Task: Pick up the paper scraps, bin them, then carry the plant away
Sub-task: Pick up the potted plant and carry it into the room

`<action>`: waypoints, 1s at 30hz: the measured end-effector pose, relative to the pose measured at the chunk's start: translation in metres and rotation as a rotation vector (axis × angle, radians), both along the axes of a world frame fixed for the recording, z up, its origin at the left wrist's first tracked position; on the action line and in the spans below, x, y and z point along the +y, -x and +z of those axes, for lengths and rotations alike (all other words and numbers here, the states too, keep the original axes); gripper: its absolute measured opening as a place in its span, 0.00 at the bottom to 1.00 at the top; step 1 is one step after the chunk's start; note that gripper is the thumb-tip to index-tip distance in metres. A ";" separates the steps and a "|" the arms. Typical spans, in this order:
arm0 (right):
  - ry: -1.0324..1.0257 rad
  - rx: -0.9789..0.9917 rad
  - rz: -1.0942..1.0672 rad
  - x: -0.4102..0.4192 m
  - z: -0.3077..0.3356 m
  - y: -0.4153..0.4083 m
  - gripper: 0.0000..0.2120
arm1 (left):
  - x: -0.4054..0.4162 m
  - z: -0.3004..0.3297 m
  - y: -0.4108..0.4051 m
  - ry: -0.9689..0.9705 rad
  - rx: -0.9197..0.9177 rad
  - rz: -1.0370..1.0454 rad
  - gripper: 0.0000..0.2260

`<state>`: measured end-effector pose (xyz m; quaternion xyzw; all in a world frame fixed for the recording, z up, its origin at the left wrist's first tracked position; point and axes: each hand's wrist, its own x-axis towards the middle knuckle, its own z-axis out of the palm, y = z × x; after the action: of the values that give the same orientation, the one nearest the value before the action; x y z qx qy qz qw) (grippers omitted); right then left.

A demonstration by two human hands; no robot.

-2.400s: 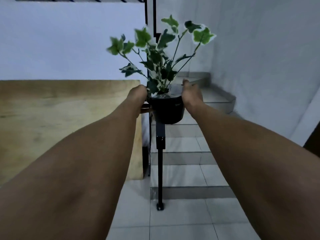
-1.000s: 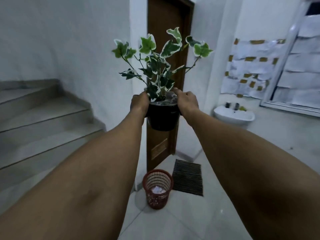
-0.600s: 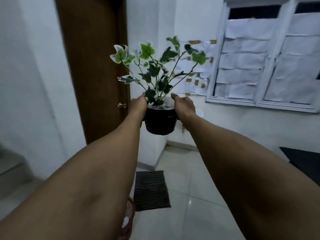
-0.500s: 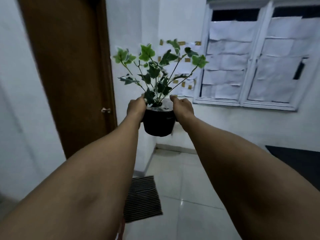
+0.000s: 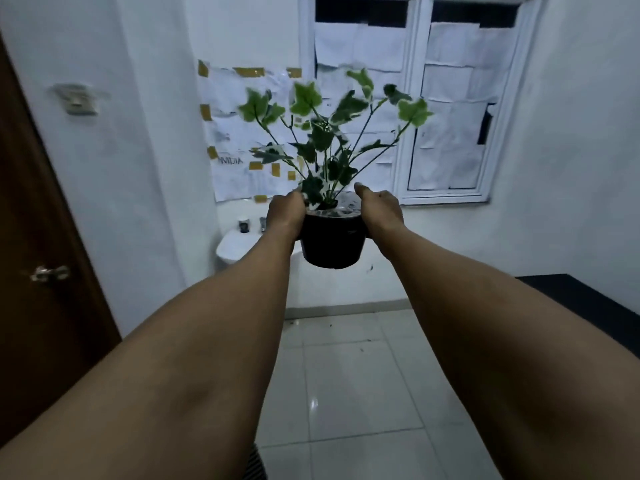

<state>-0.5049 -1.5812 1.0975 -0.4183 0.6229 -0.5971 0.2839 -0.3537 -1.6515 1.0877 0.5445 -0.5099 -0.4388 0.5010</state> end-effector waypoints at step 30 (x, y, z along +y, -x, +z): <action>-0.051 -0.051 -0.307 -0.552 -0.041 0.299 0.29 | -0.571 -0.016 0.325 0.003 -0.111 -0.314 0.27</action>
<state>-0.8038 -2.1329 1.0562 -0.2955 0.6870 -0.6279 0.2156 -0.6786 -2.2228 1.0716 0.4807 -0.6164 -0.4801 0.3982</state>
